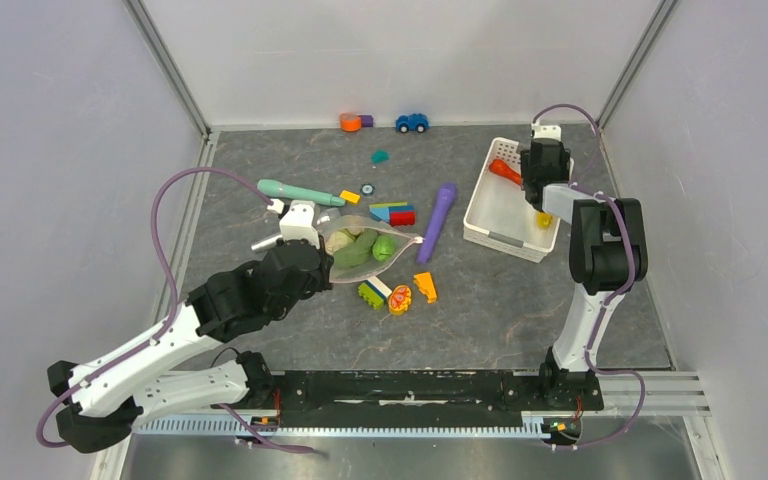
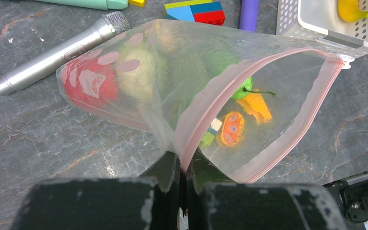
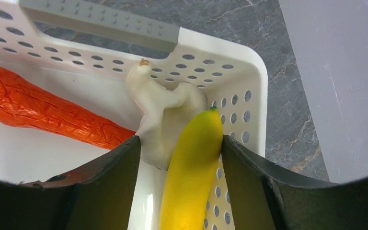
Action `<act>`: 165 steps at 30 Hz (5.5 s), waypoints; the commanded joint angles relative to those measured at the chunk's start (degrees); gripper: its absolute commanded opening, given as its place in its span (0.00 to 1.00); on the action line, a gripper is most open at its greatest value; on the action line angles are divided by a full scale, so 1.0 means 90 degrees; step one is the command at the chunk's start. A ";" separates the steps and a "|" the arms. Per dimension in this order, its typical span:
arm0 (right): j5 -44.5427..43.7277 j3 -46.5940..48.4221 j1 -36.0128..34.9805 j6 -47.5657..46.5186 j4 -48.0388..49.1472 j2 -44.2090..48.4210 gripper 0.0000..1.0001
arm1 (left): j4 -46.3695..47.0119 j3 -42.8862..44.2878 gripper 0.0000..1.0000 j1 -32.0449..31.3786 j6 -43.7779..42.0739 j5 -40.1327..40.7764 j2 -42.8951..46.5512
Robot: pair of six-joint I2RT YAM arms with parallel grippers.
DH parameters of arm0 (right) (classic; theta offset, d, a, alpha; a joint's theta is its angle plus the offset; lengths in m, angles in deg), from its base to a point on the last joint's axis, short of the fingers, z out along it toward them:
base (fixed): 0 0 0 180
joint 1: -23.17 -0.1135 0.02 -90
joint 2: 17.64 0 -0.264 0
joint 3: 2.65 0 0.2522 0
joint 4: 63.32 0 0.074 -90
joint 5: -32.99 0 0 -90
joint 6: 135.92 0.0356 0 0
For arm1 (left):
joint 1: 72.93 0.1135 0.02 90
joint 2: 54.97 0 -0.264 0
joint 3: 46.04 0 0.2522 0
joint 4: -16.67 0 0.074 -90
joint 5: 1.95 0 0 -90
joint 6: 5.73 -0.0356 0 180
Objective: Place the food in the zip-top bag and seal the zipper
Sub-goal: Pick up the fake fruit from the bin, then place the fake fruit in the zipper food storage bag.
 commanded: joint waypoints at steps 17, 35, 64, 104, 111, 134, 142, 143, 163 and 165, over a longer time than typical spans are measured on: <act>0.0555 -0.0238 0.0323 0.0344 0.0713 0.0299 0.44 | 0.0198 0.0054 0.02 0.0050 -0.0032 0.0202 0.0000; 0.1604 -0.0971 0.0365 -0.0195 0.1338 0.1652 0.02 | 0.0200 0.0044 0.02 0.0070 -0.0027 0.0273 0.0023; 0.8608 -0.3400 -0.2294 0.3882 0.9163 0.5187 0.01 | 0.0205 0.0045 0.02 0.0079 0.0014 0.0153 0.0017; 0.7225 -0.1499 -0.5270 -0.1120 0.3540 0.3055 0.05 | 0.0336 -0.0014 0.02 0.0095 0.0091 -0.0147 0.0840; 0.6580 -0.1804 -0.5287 -0.1942 0.3194 0.3274 0.06 | 0.0333 -0.0006 0.02 0.0089 0.0088 -0.0158 0.0855; 0.5519 -0.1826 -0.6041 -0.4775 0.0989 0.3705 0.23 | 0.0338 -0.0004 0.02 0.0120 0.0076 -0.0215 0.0760; 0.5217 -0.1787 -0.6103 -0.4323 0.1073 0.3912 0.58 | 0.0332 0.0005 0.02 0.0130 0.0084 -0.0243 0.0720; 0.5200 -0.1802 -0.6096 -0.4245 0.1134 0.3953 0.60 | 0.0339 0.0005 0.02 0.0128 0.0084 -0.0235 0.0719; 0.2964 -0.1248 -0.6096 -0.1743 0.0388 0.4743 0.86 | 0.0337 -0.0004 0.02 0.0157 0.0105 -0.0206 0.0768; 0.2160 -0.1107 -0.6077 -0.1493 0.0137 0.4756 0.98 | 0.0337 -0.0004 0.02 0.0168 0.0102 -0.0210 0.0756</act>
